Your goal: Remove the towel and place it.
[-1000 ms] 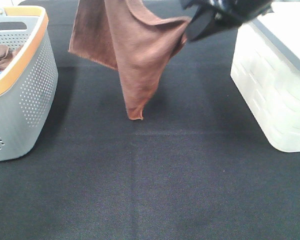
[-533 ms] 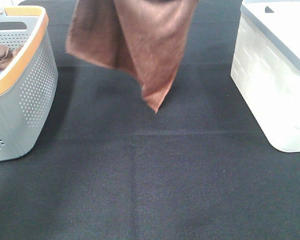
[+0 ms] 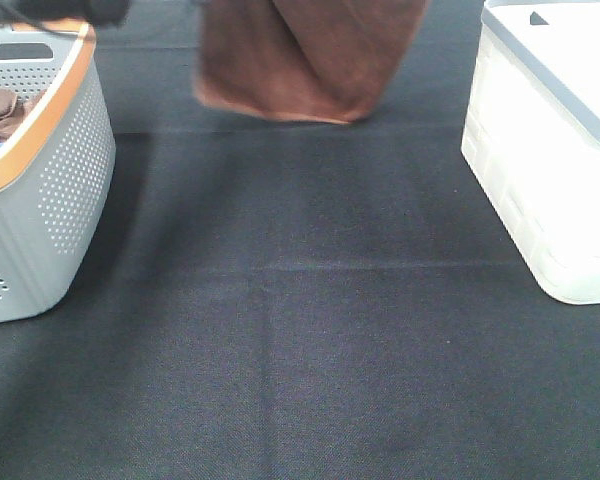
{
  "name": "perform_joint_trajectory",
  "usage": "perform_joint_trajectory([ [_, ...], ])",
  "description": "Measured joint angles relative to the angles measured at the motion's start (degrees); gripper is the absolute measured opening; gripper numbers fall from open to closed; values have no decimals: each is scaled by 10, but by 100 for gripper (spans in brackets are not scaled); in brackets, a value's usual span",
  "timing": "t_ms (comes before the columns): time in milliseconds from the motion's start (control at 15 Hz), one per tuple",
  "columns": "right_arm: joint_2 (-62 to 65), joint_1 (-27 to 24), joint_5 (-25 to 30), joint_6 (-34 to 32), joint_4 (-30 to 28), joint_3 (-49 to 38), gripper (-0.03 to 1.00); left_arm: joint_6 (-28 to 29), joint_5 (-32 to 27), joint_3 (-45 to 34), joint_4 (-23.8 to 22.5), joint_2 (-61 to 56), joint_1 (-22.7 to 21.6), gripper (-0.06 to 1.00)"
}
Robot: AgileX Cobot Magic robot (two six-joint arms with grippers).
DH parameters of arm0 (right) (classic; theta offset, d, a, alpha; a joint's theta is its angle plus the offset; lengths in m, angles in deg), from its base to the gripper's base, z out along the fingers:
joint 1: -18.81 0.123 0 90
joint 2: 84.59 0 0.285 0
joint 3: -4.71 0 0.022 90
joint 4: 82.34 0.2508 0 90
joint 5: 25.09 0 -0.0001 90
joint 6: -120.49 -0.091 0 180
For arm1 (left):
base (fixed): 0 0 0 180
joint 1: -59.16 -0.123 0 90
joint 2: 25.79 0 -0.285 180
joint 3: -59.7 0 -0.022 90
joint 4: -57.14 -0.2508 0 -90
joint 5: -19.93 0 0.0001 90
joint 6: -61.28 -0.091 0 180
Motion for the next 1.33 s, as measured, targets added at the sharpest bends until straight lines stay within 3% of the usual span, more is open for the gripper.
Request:
perform_joint_trajectory([
  [67, -11, -1, 72, 34, 13, 0, 0, 2, -73, 0, 2, 1, 4, 0],
  [333, -21, -3, 263, 96, 89, 0, 0, -14, -386, 0, 7, -52, 30, 0],
  [533, -15, -1, 283, 109, 131, -17, 0, -19, -566, 0, 28, -80, 58, 0],
  [667, 13, 13, 283, 107, 124, -95, 0, -21, -709, 0, 35, -80, 79, 0],
  [867, 53, 43, 288, 96, 93, -210, 0, -7, -820, 0, 35, -80, 82, 0],
  [933, 53, 43, 288, 96, 93, -210, 0, -7, -820, 0, 35, -80, 82, 0],
  [1067, 70, 66, 289, 77, 82, -282, 0, 1, -888, -3, 35, -80, 89, 0],
  [1333, 72, 103, 289, 10, 46, -411, 0, 29, -909, -96, 35, -80, 120, 0],
])
